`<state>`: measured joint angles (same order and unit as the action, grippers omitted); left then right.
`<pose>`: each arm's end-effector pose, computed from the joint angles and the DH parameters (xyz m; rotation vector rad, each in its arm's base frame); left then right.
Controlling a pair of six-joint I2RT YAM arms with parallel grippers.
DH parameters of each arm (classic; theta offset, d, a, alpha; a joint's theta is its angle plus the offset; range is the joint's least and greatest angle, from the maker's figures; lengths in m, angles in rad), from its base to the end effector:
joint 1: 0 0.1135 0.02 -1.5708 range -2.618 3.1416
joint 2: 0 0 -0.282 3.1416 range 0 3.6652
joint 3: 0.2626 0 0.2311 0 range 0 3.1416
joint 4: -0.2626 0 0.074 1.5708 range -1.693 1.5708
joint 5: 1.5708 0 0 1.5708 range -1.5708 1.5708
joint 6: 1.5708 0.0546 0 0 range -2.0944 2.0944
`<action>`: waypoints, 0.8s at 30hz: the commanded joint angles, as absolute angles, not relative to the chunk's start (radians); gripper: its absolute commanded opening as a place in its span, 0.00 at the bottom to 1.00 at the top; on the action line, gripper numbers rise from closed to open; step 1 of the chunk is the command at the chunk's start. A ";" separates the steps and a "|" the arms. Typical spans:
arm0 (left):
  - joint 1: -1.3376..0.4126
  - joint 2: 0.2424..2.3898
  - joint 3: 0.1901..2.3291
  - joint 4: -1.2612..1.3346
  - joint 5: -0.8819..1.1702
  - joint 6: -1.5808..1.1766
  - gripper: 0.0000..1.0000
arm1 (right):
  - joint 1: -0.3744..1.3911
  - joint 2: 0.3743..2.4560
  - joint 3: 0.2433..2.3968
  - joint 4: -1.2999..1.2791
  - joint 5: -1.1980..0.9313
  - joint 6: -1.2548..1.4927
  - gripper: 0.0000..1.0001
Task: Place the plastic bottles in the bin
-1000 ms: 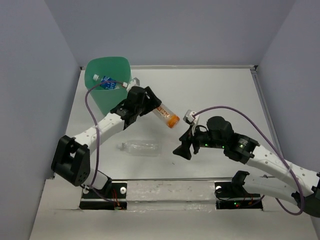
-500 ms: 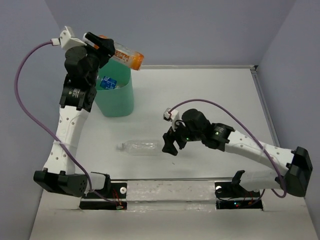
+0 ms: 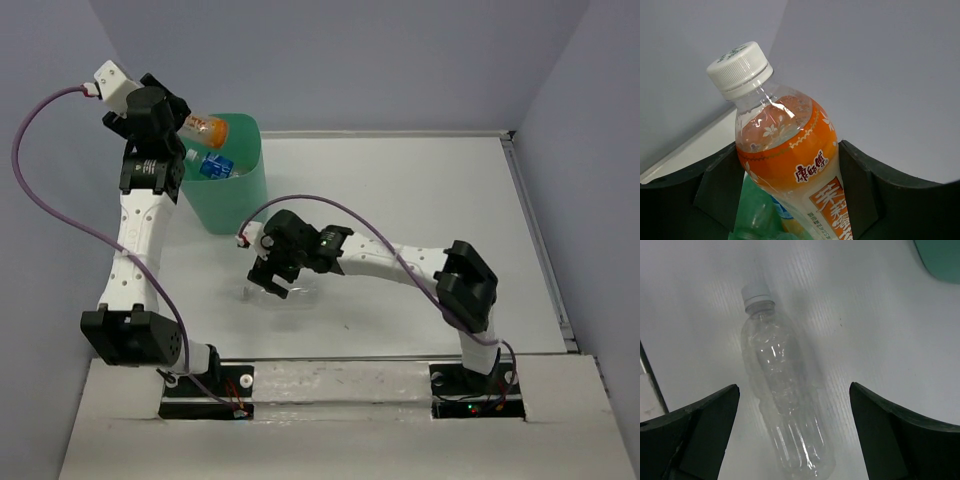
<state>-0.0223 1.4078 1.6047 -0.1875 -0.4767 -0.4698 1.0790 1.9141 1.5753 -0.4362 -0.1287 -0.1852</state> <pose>0.3044 0.0183 0.4954 -0.6996 1.3971 -0.0155 0.2001 0.3884 0.2718 -1.4792 1.9092 0.5789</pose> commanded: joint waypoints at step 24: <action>-0.190 1.358 1.361 0.179 -0.716 -0.221 0.98 | 1.140 2.178 1.776 -0.439 -0.078 -0.213 0.67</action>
<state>-0.1944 1.4235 1.3487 0.1371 -0.7052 -0.2096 1.1347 2.2326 1.7947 -0.5014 -0.0986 -0.2344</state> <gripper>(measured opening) 0.985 0.707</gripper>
